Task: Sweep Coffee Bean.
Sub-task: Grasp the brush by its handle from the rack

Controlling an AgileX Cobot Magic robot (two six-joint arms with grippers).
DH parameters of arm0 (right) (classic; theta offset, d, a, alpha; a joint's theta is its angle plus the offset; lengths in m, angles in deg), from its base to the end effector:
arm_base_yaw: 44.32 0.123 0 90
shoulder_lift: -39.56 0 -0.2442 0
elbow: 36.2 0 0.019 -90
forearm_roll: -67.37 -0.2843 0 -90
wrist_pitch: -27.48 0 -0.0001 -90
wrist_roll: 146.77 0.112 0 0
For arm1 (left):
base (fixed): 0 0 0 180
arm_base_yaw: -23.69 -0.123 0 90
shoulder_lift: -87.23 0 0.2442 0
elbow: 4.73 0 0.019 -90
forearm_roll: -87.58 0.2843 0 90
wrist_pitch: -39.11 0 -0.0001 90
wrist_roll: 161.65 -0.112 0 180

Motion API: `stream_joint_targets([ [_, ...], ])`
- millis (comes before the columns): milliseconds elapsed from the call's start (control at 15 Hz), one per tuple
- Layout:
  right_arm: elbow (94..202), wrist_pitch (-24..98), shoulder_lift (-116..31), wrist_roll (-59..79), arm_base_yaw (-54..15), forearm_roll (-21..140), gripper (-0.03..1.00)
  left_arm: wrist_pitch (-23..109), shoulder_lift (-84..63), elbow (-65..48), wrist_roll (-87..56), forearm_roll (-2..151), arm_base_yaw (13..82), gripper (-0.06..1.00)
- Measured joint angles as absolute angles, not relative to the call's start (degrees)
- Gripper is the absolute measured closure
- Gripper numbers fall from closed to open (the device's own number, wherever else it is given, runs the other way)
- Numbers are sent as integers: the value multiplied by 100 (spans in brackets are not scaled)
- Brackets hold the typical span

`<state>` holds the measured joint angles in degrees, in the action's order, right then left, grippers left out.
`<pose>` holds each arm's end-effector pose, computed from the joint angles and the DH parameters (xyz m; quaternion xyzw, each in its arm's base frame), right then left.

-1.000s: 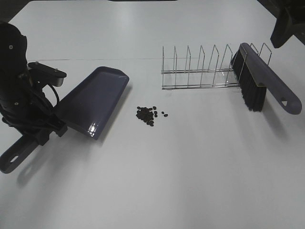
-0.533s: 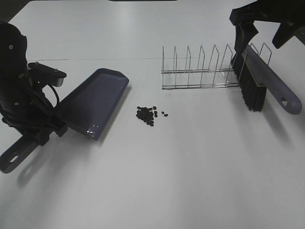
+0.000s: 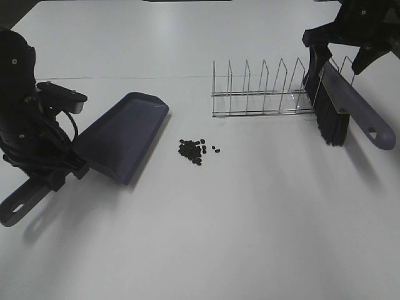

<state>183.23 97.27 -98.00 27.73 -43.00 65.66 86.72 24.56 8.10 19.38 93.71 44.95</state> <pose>0.4875 0.0144 0.1569 -0.0555 0.9928 0.0106 0.1057 0.3259 -0.1173 0.0596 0.2101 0.9767 0.0357 0.0268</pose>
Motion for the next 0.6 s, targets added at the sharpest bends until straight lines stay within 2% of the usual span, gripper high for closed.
stream_joint_targets([
  [600, 18323, 9549, -10436, 2773, -4300, 6789, 22, 8672, 2456, 810, 1938, 9234, 4495, 61],
])
